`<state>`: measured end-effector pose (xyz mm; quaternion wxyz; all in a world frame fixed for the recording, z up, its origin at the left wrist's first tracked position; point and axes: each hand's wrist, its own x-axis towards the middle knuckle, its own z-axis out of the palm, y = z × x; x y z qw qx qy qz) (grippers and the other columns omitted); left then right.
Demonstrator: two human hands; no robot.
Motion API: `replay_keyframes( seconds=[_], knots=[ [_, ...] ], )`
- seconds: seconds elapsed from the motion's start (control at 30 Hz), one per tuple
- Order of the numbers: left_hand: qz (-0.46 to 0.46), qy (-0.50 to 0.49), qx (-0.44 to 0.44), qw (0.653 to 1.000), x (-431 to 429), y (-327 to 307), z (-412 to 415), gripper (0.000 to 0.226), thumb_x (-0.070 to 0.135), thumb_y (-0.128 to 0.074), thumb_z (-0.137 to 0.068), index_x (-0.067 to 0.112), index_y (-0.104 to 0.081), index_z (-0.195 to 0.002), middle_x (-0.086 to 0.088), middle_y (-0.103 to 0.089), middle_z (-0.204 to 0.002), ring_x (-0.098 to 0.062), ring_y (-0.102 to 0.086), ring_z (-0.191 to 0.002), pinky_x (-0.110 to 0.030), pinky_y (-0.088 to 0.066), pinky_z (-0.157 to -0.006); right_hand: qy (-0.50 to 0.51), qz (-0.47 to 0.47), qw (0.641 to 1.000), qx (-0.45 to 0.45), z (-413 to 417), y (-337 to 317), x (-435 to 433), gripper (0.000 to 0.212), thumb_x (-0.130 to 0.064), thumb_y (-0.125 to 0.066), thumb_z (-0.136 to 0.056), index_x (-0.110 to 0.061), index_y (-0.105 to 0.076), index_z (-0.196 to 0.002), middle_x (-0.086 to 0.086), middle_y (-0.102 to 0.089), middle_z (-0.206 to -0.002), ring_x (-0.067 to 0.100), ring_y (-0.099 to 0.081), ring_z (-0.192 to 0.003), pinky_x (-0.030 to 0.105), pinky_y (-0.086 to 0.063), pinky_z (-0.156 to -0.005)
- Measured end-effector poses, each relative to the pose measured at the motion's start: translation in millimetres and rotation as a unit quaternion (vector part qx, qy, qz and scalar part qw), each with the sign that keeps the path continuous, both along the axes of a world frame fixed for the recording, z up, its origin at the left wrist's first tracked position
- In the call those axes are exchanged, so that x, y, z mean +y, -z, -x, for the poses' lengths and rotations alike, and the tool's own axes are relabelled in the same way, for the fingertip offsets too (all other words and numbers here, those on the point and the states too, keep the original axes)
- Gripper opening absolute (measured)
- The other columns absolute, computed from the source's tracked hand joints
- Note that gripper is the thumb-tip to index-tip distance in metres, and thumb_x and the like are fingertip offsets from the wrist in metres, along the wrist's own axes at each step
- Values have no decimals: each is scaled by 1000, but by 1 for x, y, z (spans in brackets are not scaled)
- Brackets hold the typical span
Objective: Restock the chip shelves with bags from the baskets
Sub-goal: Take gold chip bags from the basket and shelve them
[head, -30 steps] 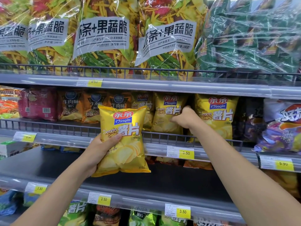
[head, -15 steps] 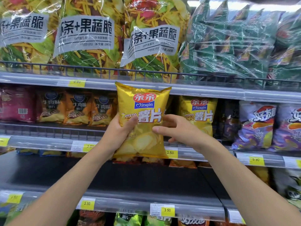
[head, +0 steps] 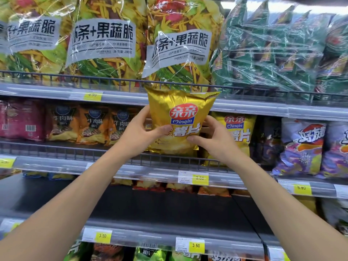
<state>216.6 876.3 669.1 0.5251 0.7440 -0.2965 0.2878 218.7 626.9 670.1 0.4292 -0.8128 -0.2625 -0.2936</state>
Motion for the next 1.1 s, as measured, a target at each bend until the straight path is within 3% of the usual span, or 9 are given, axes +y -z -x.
replay_keyframes(
  seconds=[0.1,0.2,0.33,0.47,0.57,0.73,0.83,1.0,1.1],
  knots=[
    [-18,4,28,999,2,9,-9,53,46,-86,-79,48,-59,-125,22,-71,-124,-11,-61,-127,-49,-51,-109,11,6,1000,-20,-11,12,1,56,-28,-85,-82,-32,-58,-131,-25,-67,-121,-8,-58,-115,12,-43,-90],
    [-39,-7,54,998,0,17,-20,45,34,-83,-85,44,-60,-122,23,-71,-121,-2,-61,-123,-36,-48,-110,30,28,999,-16,-20,23,3,55,-27,-84,-83,-29,-57,-131,-26,-66,-117,-12,-58,-108,6,-42,-85],
    [-71,-24,75,994,-1,23,-29,44,34,-76,-92,37,-54,-130,26,-64,-120,5,-59,-113,-18,-46,-93,47,60,997,15,-27,30,7,57,-37,-78,-89,-28,-52,-138,-20,-64,-124,-1,-59,-112,16,-47,-90],
    [-92,-32,94,991,-2,23,-39,44,37,-73,-94,33,-55,-134,20,-66,-123,-1,-62,-115,-19,-49,-93,21,38,998,47,-29,33,10,57,-52,-68,-93,-30,-47,-141,-19,-63,-127,-3,-60,-112,18,-50,-90],
    [-109,-34,114,987,-2,22,-46,48,43,-72,-93,30,-56,-136,12,-68,-128,-7,-64,-117,-31,-53,-101,31,47,997,60,-34,34,11,54,-54,-63,-95,-29,-49,-141,-18,-63,-126,-1,-61,-110,17,-49,-86],
    [-129,-39,128,983,-2,14,-58,42,46,-67,-97,27,-59,-133,11,-70,-126,-5,-66,-112,-26,-54,-94,45,67,994,68,-42,28,13,49,-56,-57,-98,-29,-54,-138,-16,-65,-123,-3,-61,-104,19,-52,-85],
    [-131,-46,147,979,-1,10,-67,46,51,-65,-97,25,-62,-135,11,-72,-123,-8,-68,-111,-35,-55,-101,58,81,992,72,-47,20,16,47,-58,-54,-99,-29,-58,-135,-15,-66,-119,1,-61,-102,19,-49,-80],
    [-76,-52,177,980,-7,6,-73,46,56,-61,-98,25,-64,-132,10,-73,-120,-7,-69,-106,-25,-56,-85,92,72,990,83,-51,8,23,47,-62,-51,-99,-25,-66,-124,-8,-71,-110,14,-65,-100,36,-55,-90],
    [-61,-70,192,977,-11,2,-74,48,64,-59,-96,26,-61,-125,9,-71,-117,-9,-67,-104,-25,-54,-81,128,75,984,97,-52,1,23,53,-68,-47,-97,-22,-71,-109,0,-74,-99,19,-68,-89,45,-58,-86]
  ],
)
